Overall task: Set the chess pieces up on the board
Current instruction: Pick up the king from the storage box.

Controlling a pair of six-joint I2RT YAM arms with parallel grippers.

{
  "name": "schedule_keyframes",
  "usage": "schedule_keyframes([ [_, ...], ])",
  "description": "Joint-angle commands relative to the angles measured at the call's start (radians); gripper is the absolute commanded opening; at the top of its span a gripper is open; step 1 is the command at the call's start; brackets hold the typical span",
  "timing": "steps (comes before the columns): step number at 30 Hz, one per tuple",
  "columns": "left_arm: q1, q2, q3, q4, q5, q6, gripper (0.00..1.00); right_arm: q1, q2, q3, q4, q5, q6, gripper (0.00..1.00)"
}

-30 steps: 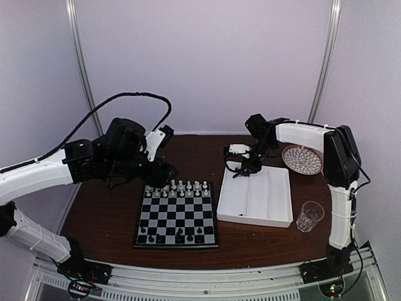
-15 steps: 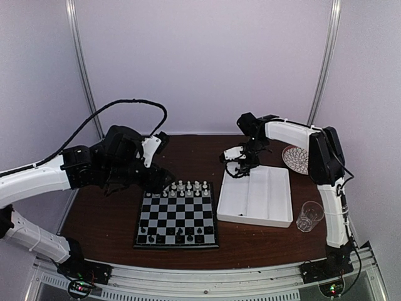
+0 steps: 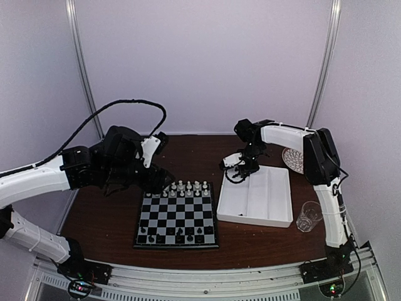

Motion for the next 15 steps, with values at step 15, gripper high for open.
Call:
schedule_keyframes([
  [15,0.0,0.028,-0.003,0.071,0.03,-0.023,0.67,0.015,0.034,0.005,-0.028,0.008,0.028,0.19],
])
